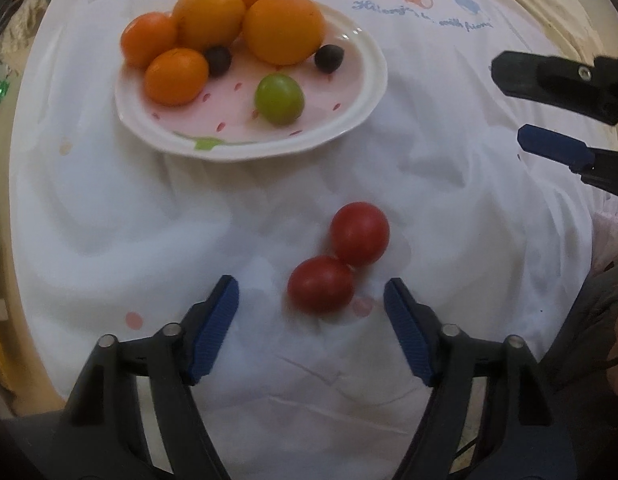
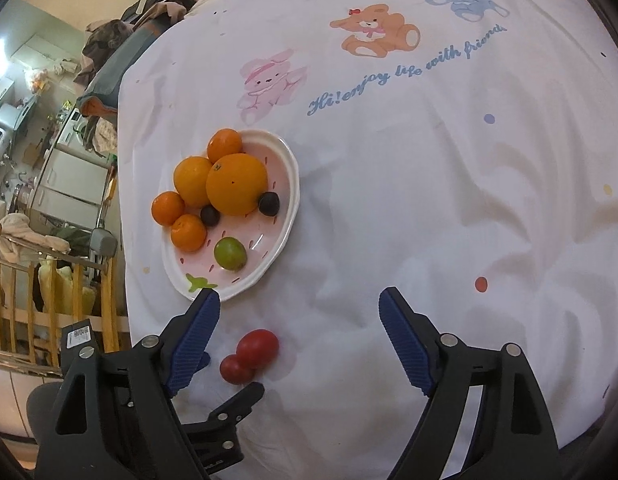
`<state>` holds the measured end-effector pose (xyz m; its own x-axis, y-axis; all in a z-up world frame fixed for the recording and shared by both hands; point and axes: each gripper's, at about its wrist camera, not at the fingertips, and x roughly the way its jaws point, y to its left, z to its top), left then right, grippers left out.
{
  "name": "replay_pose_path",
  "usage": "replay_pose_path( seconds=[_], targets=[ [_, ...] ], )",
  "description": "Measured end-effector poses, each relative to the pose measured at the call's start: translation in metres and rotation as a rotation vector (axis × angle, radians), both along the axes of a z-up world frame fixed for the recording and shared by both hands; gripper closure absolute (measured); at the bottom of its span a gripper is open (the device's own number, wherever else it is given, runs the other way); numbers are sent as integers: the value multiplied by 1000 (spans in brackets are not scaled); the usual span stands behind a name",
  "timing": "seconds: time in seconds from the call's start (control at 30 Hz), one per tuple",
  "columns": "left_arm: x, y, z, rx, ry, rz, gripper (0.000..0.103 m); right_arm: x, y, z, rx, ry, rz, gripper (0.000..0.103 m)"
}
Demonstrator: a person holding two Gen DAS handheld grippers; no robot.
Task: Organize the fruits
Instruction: 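Grasp a red tomato beside the plate with the left tool, then grasp the other red tomato with the right tool while the left tool holds its tomato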
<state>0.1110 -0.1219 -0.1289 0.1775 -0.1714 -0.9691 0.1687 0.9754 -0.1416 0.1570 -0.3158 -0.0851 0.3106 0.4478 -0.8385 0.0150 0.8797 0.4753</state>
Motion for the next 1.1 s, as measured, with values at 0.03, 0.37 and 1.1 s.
replay_pose_path(
  seconds=[0.03, 0.37, 1.1],
  targets=[
    [0, -2, 0, 3, -1, -11, 50, 0, 0, 0, 3, 1, 0, 19],
    [1, 3, 9, 17, -17, -11, 74, 1, 1, 1, 5, 4, 6, 18],
    [10, 89, 58, -3, -175, 346, 74, -16, 92, -36, -231, 0, 335, 19]
  ],
)
